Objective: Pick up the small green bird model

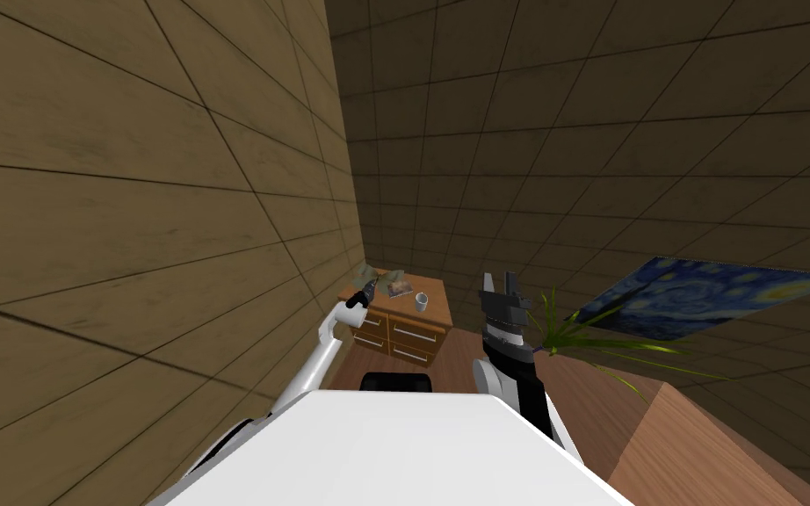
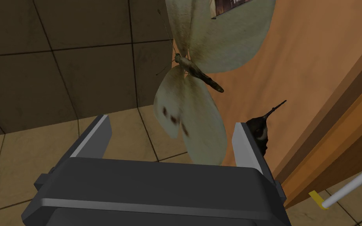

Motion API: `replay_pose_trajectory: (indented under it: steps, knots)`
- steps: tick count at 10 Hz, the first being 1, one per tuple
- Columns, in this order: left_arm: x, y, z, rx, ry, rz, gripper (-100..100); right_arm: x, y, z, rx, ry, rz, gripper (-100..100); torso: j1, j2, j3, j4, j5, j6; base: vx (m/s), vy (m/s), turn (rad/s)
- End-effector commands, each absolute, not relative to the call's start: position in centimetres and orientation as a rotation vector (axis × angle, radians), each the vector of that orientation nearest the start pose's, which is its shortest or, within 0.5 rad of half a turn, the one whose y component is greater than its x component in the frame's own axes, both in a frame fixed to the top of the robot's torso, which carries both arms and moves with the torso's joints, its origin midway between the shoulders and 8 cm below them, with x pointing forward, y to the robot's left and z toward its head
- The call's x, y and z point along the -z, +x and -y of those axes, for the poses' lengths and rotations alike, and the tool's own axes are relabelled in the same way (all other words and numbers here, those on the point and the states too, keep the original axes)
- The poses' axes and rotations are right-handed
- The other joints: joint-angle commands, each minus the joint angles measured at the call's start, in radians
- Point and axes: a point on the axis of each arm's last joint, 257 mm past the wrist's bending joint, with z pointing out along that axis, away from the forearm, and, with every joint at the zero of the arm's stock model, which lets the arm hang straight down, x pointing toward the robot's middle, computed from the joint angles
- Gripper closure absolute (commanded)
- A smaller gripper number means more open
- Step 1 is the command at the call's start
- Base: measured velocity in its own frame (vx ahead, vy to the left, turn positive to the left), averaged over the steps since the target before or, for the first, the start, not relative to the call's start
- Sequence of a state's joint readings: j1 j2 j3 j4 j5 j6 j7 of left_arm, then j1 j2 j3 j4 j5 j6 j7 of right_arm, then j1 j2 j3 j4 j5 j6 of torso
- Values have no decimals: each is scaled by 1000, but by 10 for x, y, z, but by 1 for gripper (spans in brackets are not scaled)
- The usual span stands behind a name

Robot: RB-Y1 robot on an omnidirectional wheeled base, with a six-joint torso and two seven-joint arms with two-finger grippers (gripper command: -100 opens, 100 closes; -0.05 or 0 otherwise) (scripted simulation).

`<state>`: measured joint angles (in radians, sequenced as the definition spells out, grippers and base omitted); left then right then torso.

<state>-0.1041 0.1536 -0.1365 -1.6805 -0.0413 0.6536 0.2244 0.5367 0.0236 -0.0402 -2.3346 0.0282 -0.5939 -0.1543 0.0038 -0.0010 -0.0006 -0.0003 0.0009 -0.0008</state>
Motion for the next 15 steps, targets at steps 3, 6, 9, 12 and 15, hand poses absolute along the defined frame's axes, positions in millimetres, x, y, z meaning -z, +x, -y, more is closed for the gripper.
replay_pose_trajectory:
  steps: [3,6,9,12,15]
  knots:
    - [310,543,-209,882,-1581,-1639,-100,-54,311,287,-1401,604,-497,0,-1,0,0,0,0,0,18,42,-23]
    - [328,541,-214,803,-1645,-1679,-100,-54,311,287,-1401,604,-497,0,-1,-1,0,0,0,0,22,59,-55]
    - [348,534,-219,717,-1716,-1722,-100,-54,311,287,-1401,604,-497,0,1,-2,-1,0,0,0,45,84,-32]
    - [364,526,-219,646,-1779,-1760,-100,-54,311,287,-1401,604,-497,0,-1,-1,-1,0,0,0,38,58,-40]
    - [379,517,-214,590,-1838,-1796,-100,-54,311,287,-1401,604,-497,0,1,-2,-1,0,0,0,43,73,-58]
